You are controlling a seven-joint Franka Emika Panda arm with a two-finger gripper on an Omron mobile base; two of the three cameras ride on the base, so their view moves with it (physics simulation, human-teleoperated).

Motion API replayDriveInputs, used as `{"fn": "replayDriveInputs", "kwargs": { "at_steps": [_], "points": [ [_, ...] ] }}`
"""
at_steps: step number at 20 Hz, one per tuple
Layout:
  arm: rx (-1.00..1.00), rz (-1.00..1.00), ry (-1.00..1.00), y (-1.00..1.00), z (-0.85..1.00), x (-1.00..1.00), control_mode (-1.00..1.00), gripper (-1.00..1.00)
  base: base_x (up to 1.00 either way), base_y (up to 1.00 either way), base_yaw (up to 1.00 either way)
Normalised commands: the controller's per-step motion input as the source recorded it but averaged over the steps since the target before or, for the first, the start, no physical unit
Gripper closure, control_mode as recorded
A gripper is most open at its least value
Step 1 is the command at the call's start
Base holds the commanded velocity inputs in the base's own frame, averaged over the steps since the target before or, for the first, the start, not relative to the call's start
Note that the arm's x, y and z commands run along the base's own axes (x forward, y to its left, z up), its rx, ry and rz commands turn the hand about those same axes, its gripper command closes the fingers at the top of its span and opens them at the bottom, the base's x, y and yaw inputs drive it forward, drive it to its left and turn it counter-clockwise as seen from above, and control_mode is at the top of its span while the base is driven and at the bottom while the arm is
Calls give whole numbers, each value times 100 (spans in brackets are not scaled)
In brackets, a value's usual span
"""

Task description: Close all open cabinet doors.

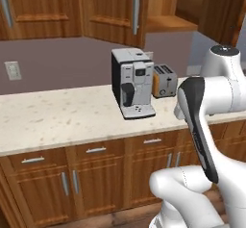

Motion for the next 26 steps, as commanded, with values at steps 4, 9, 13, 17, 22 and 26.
{"fn": "replayDriveInputs", "kwargs": {
  "at_steps": [4,9,13,17,22,26],
  "points": [
    [0,0,0,0,0,0,100,-100,54,-35,0],
    [0,0,0,0,0,0,100,-100,54,-25,0],
    [0,0,0,0,0,0,100,-100,44,-37,0],
    [0,0,0,0,0,0,100,-100,37,-47,-4],
    [0,0,0,0,0,0,100,-100,48,-27,-1],
    [0,0,0,0,0,0,100,-100,39,-11,0]
  ]
}}
